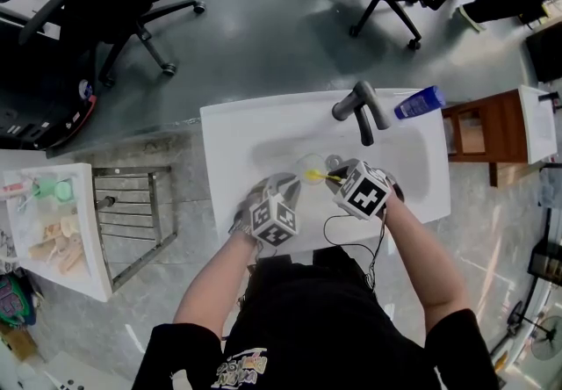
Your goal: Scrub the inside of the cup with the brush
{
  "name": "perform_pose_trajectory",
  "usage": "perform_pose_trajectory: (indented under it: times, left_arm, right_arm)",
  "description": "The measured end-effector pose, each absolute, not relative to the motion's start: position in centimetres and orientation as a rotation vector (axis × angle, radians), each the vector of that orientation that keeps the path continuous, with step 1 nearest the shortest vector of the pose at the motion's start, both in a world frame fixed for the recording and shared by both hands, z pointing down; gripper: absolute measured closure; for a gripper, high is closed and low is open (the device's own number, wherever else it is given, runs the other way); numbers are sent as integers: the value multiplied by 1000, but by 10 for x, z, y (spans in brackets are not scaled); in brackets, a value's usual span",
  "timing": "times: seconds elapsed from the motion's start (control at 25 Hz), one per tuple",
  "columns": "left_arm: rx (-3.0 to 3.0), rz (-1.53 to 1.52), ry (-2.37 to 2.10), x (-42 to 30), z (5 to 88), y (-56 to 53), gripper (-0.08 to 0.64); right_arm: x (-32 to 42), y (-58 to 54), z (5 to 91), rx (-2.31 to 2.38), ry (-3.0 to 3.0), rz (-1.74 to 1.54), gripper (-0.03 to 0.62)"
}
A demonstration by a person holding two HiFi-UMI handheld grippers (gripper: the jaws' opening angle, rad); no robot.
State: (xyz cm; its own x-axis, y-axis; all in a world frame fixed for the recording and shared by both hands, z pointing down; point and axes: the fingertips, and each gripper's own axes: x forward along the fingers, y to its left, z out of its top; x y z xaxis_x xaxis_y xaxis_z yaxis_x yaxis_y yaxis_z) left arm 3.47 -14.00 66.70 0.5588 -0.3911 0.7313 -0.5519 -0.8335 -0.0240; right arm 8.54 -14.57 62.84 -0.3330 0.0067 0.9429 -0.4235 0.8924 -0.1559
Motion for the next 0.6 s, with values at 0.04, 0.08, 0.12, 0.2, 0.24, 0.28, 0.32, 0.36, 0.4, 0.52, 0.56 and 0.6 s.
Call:
perform_pose_trajectory:
  times: [0.04,0.08,0.12,0.2,0.24,0.28,0.32,0.36,0.4,0.52,0.56,0.6]
  left_arm:
    - [2585,1136,-792,35,667,-140,517]
    - [2584,1137,-791,35,667,-140,517]
    - [2583,1138,-790,35,667,-140,517]
    - [2583,1139,-790,35,666,-139,517]
    - [2584,1138,-789,35,666,-139,517]
    - [2584,1139,-789,35,666,-139,517]
    - [2585,1140,-790,34,666,-138,517]
    - [2585,1142,-791,34,666,-138,517]
    - [2585,1143,-791,34,666,-138,517]
    - [2585,1139,-794,34,667,-138,517]
    - [2585,1136,-795,34,667,-139,517]
    - [2586,1133,-796,34,666,-139,517]
  right_arm:
    - [84,-145,629,306,-1878,453,555]
    - [83,-143,629,304,-1886,464,556]
    - [81,-141,628,305,-1889,481,555]
    - [78,-138,627,307,-1895,509,555]
    - [77,-137,627,308,-1901,516,555]
    - [75,-137,626,311,-1909,521,555]
    - [72,-137,626,316,-1919,527,555]
    - [70,-137,625,322,-1928,529,555]
    - [68,-138,625,328,-1937,529,555]
    - [62,-142,625,346,-1958,518,555]
    - [61,-144,624,352,-1963,513,555]
    - [59,-146,624,357,-1966,507,555]
